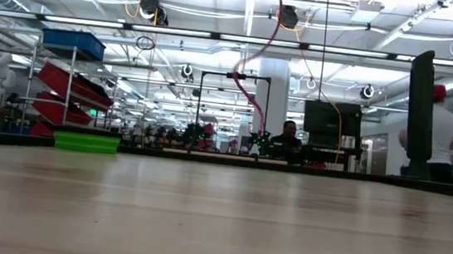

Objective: Coil cords
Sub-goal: Coil the red wire into the spool

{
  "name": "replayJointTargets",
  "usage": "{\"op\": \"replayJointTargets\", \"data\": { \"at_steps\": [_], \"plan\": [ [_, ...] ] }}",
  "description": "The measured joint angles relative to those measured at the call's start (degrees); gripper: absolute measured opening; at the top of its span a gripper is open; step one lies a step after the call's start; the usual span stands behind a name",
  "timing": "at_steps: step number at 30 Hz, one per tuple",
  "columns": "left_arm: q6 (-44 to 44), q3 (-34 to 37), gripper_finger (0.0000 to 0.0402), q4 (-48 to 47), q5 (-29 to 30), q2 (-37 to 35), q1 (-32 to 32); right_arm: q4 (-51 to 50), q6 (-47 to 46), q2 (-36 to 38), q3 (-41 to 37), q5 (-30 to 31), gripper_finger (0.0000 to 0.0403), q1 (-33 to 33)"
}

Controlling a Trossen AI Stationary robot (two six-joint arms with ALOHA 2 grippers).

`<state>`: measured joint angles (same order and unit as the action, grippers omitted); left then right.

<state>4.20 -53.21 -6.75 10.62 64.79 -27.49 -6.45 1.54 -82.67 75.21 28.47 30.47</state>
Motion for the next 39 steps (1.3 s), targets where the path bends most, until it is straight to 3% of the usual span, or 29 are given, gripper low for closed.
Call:
{"op": "replayJointTargets", "data": {
  "at_steps": [5,14,39],
  "plan": [
    [2.4,0.0,0.0004,3.8,-7.0,2.2,1.8,-0.3,0.9,-3.3,2.3,-3.5,0.0000,-2.7],
    [3.4,0.0,0.0004,5.7,-15.8,4.3,4.4,-0.1,3.5,-6.1,4.1,-3.8,0.0000,-6.3],
    [13.5,-2.3,0.0004,11.5,-20.8,5.6,4.6,8.0,1.6,-14.6,4.1,-16.7,0.0000,-12.1]
  ]
}}
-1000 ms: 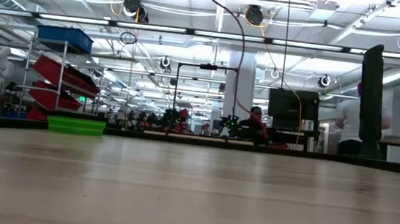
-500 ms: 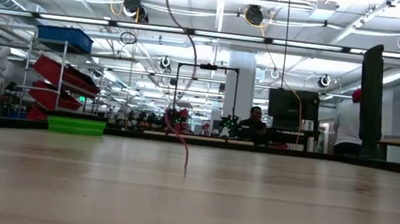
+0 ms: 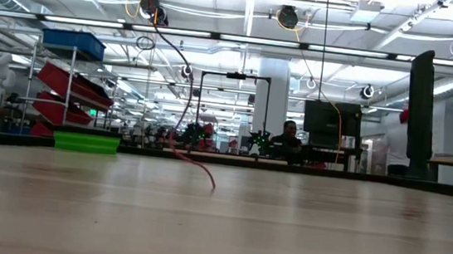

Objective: Coil cords
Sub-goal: Coil the red wire into the spool

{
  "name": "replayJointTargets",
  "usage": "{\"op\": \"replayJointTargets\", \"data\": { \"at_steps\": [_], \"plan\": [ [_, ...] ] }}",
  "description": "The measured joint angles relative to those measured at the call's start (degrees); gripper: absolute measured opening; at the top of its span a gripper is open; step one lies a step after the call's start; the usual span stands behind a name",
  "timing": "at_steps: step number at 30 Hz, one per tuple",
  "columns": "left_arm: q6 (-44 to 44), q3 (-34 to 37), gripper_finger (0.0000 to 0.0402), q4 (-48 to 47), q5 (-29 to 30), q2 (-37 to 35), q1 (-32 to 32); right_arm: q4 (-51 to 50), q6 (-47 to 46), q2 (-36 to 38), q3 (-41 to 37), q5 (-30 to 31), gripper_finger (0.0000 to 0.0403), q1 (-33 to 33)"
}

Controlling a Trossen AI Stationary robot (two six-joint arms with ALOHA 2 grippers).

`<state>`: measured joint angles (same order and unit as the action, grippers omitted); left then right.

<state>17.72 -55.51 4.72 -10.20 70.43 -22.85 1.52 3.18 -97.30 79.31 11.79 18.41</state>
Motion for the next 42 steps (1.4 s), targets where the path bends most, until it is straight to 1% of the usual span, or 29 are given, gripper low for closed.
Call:
{"op": "replayJointTargets", "data": {
  "at_steps": [3,7,11,15,17,20,24,26,31,37,42],
  "plan": [
    [1.9,0.0,0.0004,1.1,-0.4,0.0,-0.3,-0.6,-0.8,0.0,0.0,-0.2,0.0000,0.0],
    [2.7,0.0,0.0004,1.3,-0.5,0.0,-0.5,-4.1,-2.5,0.0,0.0,-0.2,0.0000,0.8],
    [2.5,0.0,0.0004,1.3,1.4,-0.9,-0.5,-9.4,-5.0,0.0,0.0,-0.2,0.0000,2.2],
    [2.2,0.0,0.0004,1.0,5.2,-1.6,-0.8,-12.1,-7.2,0.1,0.0,0.1,0.0000,3.7],
    [2.1,0.0,0.0004,0.7,8.5,-1.8,-1.2,-12.5,-7.9,0.1,0.0,0.3,0.0000,4.4],
    [1.0,0.0,0.0004,-1.0,12.8,-1.9,-1.5,-13.4,-8.5,0.1,0.0,0.5,0.0000,5.3],
    [-1.1,0.0,0.0004,-4.4,16.3,-1.9,-1.6,-15.1,-8.6,0.1,0.0,0.8,0.0000,6.2],
    [-2.4,0.0,0.0004,-5.6,16.8,-1.9,-1.7,-16.7,-8.9,0.1,0.0,1.6,0.0000,6.4],
    [-5.2,0.0,0.0004,-8.5,17.7,-1.9,-1.7,-20.3,-10.2,0.3,0.0,6.5,0.0000,7.6],
    [-8.5,0.0,0.0004,-11.7,17.9,-1.9,-1.6,-21.1,-10.1,2.1,0.0,7.7,0.0000,8.1],
    [-10.3,0.0,0.0004,-11.7,18.0,-1.9,-1.6,-21.7,-8.9,4.7,0.0,9.3,0.0000,8.3]
  ]
}}
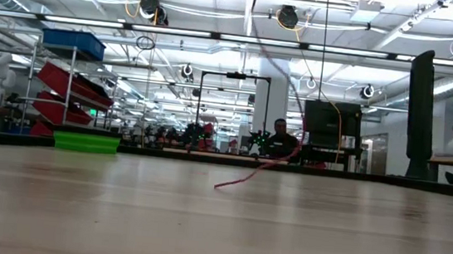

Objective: Coil cords
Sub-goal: Coil the red wire into the spool

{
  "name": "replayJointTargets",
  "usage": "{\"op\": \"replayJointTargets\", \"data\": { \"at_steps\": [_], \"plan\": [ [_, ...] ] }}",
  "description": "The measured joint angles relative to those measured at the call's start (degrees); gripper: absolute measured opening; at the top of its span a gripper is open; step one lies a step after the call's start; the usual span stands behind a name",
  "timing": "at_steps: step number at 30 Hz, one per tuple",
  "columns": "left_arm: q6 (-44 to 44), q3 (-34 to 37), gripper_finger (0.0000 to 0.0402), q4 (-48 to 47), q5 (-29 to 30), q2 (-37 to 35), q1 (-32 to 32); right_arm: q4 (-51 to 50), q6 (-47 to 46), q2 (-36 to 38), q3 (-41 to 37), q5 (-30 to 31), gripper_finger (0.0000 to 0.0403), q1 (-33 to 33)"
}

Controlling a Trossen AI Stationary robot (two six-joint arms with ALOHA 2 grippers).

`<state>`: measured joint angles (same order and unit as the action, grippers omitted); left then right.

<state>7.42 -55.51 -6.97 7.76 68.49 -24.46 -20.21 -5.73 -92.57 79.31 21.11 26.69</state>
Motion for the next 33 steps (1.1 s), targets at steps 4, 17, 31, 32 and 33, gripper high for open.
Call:
{"op": "replayJointTargets", "data": {
  "at_steps": [4,17,31,32,33],
  "plan": [
    [-2.2,0.0,0.0004,0.2,0.0,0.0,0.0,0.1,1.8,1.6,0.0,0.3,0.0000,-0.1],
    [-11.1,0.8,0.0004,0.0,0.4,0.3,0.1,0.9,10.3,2.8,0.0,0.0,0.0000,-2.9],
    [-12.8,0.8,0.0004,-0.1,0.3,0.5,0.1,6.7,22.4,2.8,-0.1,1.5,0.0000,-4.2],
    [-12.7,0.8,0.0004,0.0,0.3,0.6,0.1,7.3,23.0,2.8,-0.1,1.5,0.0000,-4.2],
    [-12.7,0.8,0.0004,0.1,0.3,0.7,0.1,7.7,23.4,2.8,-0.1,1.5,0.0000,-4.2]
  ]
}}
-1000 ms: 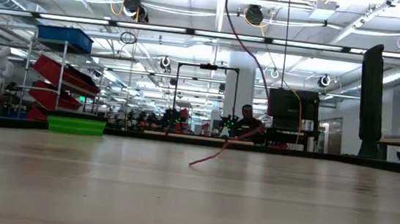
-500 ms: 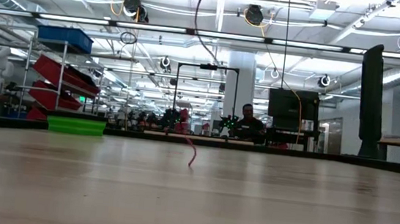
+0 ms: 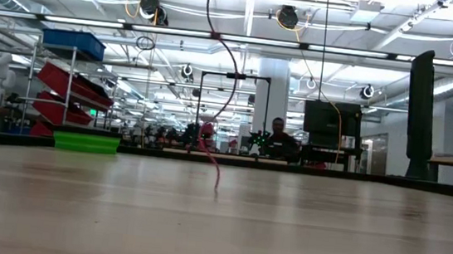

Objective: Coil cords
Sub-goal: Coil the red wire into the spool

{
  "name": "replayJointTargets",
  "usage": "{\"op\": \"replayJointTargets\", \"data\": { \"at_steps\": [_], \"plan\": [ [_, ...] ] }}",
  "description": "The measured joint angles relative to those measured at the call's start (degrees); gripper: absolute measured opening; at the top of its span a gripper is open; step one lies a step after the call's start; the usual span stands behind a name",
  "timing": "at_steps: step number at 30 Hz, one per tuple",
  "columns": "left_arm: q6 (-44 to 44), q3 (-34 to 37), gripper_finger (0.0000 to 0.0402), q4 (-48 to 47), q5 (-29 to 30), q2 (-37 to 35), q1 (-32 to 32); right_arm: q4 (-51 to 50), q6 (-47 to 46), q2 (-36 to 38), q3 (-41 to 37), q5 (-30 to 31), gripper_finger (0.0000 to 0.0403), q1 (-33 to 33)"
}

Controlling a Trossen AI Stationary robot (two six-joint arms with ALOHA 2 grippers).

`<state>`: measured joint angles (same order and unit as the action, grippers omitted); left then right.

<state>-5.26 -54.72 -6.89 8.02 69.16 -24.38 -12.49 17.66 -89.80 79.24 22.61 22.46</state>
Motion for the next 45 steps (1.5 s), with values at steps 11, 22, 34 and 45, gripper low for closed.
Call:
{"op": "replayJointTargets", "data": {
  "at_steps": [11,22,34,45],
  "plan": [
    [0.1,0.0,0.0004,0.0,-1.5,0.1,0.1,1.6,4.0,0.0,0.0,-0.5,0.0000,-0.6],
    [-0.5,0.2,0.0004,-0.1,-3.2,0.2,0.7,-3.5,-2.5,-0.2,0.0,0.2,0.0024,-0.6],
    [-3.5,0.2,0.0004,-3.7,-5.0,0.2,0.7,-8.2,-10.9,0.4,0.1,0.1,0.0064,-0.5],
    [-5.0,0.1,0.0004,-9.4,-4.7,0.1,0.7,-17.7,-19.2,0.4,0.1,-0.1,0.0064,-0.1]
  ]
}}
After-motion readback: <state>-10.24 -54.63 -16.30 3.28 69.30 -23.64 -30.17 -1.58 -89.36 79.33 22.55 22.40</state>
